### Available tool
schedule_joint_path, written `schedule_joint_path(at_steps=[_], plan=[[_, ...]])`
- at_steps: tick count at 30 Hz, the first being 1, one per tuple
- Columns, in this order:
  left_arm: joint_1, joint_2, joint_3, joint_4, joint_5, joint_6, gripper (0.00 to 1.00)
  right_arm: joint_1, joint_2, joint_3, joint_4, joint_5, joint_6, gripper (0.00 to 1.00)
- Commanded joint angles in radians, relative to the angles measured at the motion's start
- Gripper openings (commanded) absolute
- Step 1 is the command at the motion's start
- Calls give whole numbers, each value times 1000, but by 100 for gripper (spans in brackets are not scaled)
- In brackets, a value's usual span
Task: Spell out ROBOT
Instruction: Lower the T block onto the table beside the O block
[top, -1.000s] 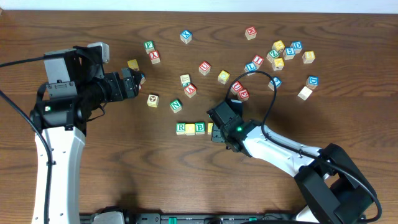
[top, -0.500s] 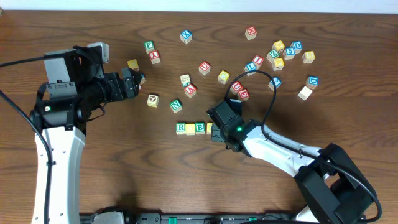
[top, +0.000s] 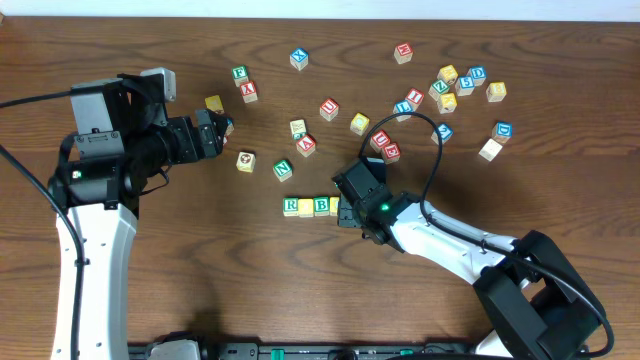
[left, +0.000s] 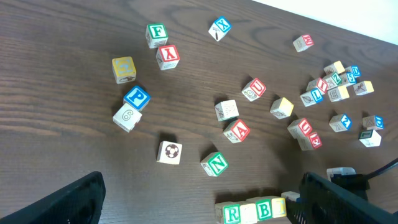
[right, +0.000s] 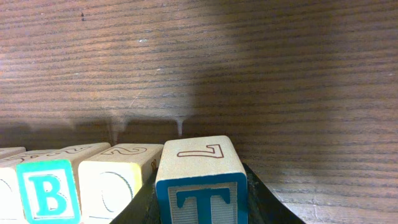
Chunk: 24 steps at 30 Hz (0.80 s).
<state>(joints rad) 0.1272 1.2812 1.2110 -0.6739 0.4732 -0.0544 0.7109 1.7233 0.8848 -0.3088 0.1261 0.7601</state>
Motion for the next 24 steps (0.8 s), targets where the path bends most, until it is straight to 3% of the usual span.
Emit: schedule_joint_path(at_steps=[1,17,24], plan=[[3,0,24,0,13,9,98,5,11,-5,4,1,-17,1],[3,0,24,1,13,9,98,4,16,-5,20,-5,-62,1],[3,0,24,1,13,9,98,3,16,-5,-32,51,6,1]])
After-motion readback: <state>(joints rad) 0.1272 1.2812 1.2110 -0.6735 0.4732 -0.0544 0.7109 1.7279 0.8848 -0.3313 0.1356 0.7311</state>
